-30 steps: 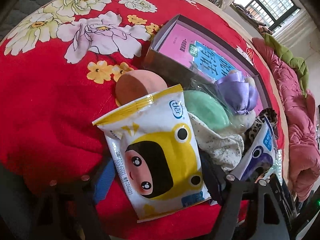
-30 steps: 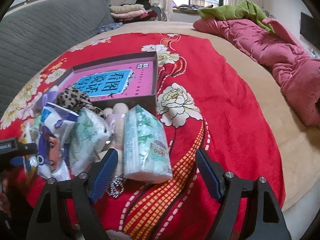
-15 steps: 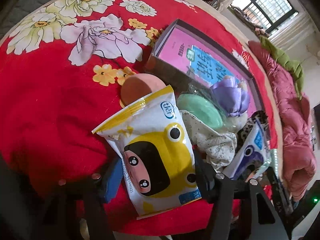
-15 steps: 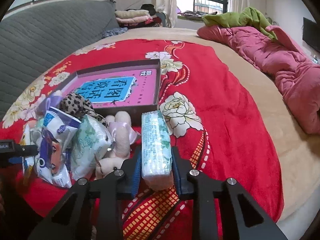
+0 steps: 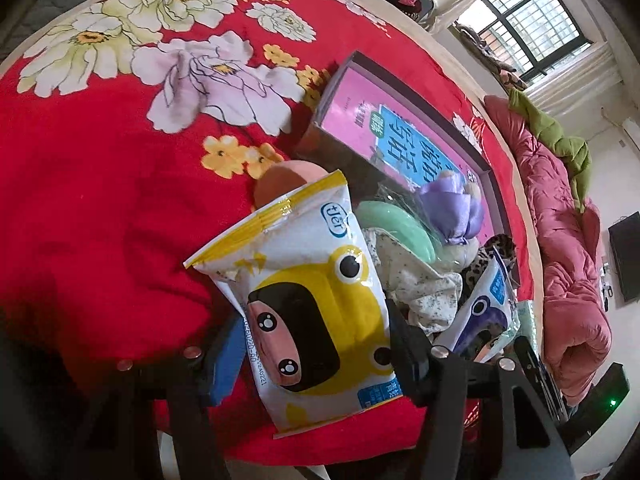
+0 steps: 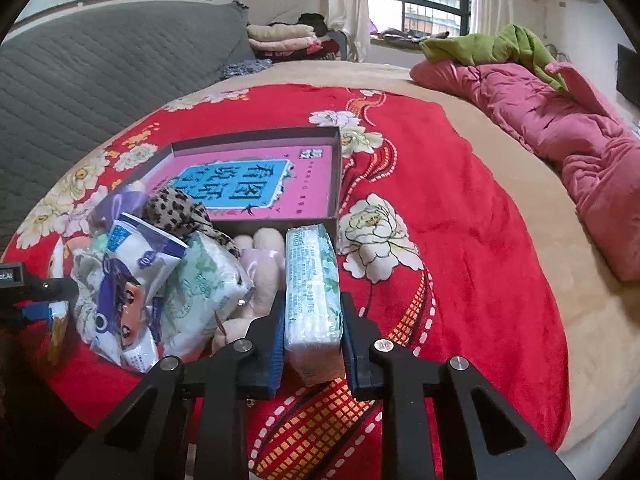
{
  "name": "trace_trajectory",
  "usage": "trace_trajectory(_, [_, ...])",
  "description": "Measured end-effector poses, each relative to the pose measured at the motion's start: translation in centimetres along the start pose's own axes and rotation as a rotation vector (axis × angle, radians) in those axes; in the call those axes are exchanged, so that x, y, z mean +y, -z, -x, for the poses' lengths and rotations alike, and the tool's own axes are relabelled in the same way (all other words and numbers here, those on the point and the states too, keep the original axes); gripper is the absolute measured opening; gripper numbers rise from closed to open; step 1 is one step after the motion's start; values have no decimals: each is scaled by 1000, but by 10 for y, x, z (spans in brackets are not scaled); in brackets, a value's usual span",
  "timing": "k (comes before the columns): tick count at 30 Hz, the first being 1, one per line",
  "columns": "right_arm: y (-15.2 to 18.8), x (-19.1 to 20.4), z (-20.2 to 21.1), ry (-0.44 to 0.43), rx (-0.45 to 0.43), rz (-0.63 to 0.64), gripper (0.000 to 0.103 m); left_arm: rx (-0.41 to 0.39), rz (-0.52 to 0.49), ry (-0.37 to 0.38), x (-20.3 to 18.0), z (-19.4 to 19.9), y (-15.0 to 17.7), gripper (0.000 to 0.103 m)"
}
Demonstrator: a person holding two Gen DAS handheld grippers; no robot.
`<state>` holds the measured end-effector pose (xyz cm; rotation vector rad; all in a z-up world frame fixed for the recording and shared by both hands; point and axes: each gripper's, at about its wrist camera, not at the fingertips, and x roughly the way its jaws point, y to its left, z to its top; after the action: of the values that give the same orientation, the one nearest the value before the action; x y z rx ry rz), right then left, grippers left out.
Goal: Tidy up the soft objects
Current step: 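Lift the wipes pack with the left tool while the right tool carries the tissue pack toward the box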
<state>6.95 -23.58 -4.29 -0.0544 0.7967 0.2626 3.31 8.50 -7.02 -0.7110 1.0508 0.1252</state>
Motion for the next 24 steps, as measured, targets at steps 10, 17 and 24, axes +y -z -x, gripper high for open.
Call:
trace_trajectory(10, [-13, 7, 19, -22, -91, 8, 24, -109, -82, 5, -18, 30, -8, 63])
trace_trajectory(17, [-27, 9, 19, -35, -133, -4, 24, -182, -162, -37, -39, 37, -25, 63])
trace_trajectory(24, [-43, 8, 10, -58, -159, -29, 24, -221, -256, -78, -62, 34, -40, 63])
